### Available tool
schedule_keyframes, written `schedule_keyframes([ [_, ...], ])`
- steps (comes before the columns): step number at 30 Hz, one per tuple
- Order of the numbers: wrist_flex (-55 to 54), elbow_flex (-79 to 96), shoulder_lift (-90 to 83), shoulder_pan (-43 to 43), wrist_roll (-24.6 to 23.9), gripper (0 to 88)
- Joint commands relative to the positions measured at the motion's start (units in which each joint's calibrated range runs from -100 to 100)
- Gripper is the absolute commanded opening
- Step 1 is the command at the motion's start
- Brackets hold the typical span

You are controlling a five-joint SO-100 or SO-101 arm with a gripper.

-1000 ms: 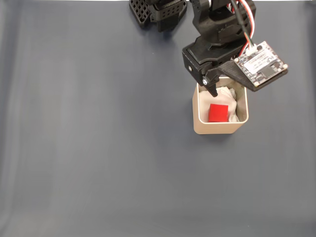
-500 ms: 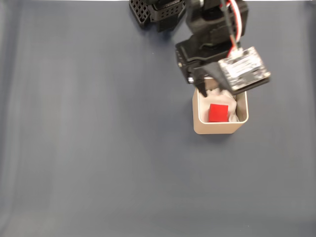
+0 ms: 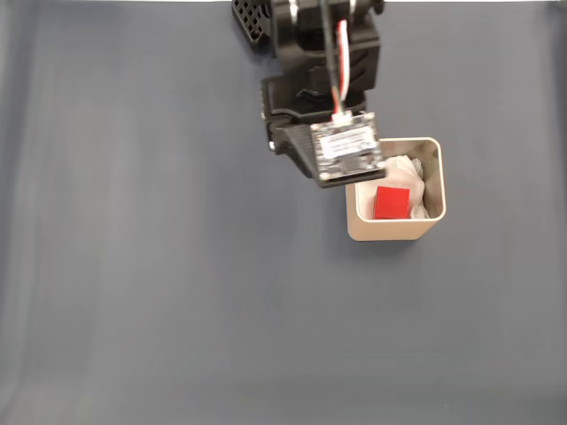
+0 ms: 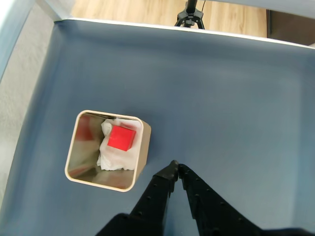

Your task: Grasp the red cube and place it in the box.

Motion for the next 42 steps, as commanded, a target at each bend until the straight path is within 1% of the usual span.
schedule_keyframes([
  [1,-1.93,3.12,-4.33,1.68,0.49,0.2],
  [9,-4.31,19.26,-14.19,1.61,-0.1,0.2],
  [15,-6.61,31.11,-21.98,2.53,0.88,0.2],
  [29,-9.73,50.53,-34.7,3.88,0.73,0.2],
  [35,-9.65,59.0,-41.8,4.16,-0.2,0.2],
  [42,-9.07,67.94,-49.76,5.58,-0.15,0.2],
])
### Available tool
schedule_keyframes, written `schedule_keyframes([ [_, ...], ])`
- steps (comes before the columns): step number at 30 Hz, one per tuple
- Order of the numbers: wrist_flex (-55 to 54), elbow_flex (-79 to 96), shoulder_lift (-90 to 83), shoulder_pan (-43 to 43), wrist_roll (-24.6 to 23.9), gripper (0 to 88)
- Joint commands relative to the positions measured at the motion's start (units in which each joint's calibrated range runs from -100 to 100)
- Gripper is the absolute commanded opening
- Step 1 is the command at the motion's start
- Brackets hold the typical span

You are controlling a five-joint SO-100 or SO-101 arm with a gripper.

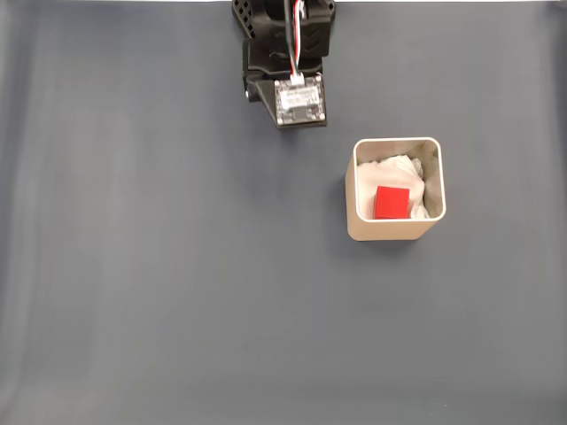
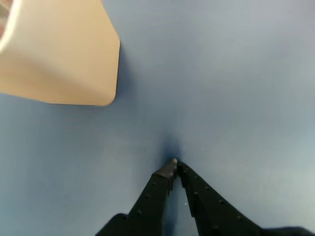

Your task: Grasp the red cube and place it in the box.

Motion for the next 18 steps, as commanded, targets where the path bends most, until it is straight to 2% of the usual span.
schedule_keyframes([
  [1,0.27,2.73,-2.92,0.62,-0.34,0.2],
  [12,11.43,5.92,-14.0,0.98,-3.17,1.3],
  [18,12.66,5.92,-16.59,1.19,-4.64,4.0],
])
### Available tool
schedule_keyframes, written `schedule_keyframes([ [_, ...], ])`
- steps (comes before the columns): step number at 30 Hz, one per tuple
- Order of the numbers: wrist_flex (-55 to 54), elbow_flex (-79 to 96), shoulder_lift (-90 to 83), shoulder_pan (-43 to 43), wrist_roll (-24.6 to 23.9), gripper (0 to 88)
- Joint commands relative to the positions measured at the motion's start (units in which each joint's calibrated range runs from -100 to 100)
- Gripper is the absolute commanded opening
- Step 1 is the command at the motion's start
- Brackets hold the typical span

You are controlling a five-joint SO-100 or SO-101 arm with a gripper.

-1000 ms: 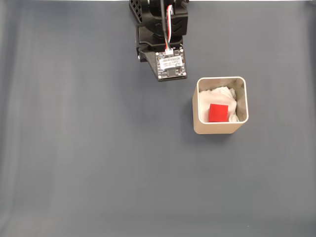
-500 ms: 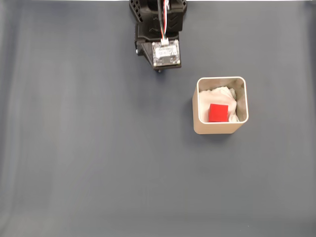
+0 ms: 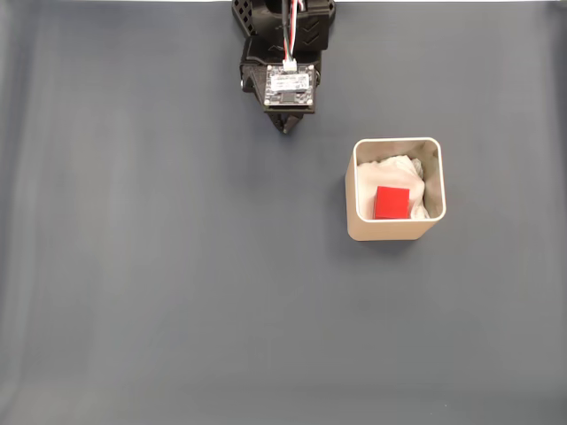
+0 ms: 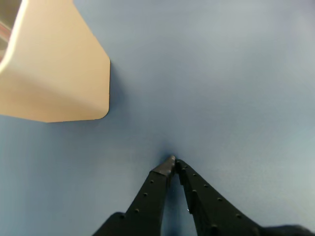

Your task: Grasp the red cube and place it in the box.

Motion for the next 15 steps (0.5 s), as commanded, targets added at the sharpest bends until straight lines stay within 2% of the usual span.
schedule_keyframes([
  [1,1.86,0.55,-1.52,0.73,-0.15,4.4],
  [7,2.76,0.55,-1.52,1.44,4.3,5.4],
  [12,2.84,0.55,-1.52,1.44,4.98,5.4],
  [15,2.84,0.55,-1.52,1.15,3.81,5.4],
])
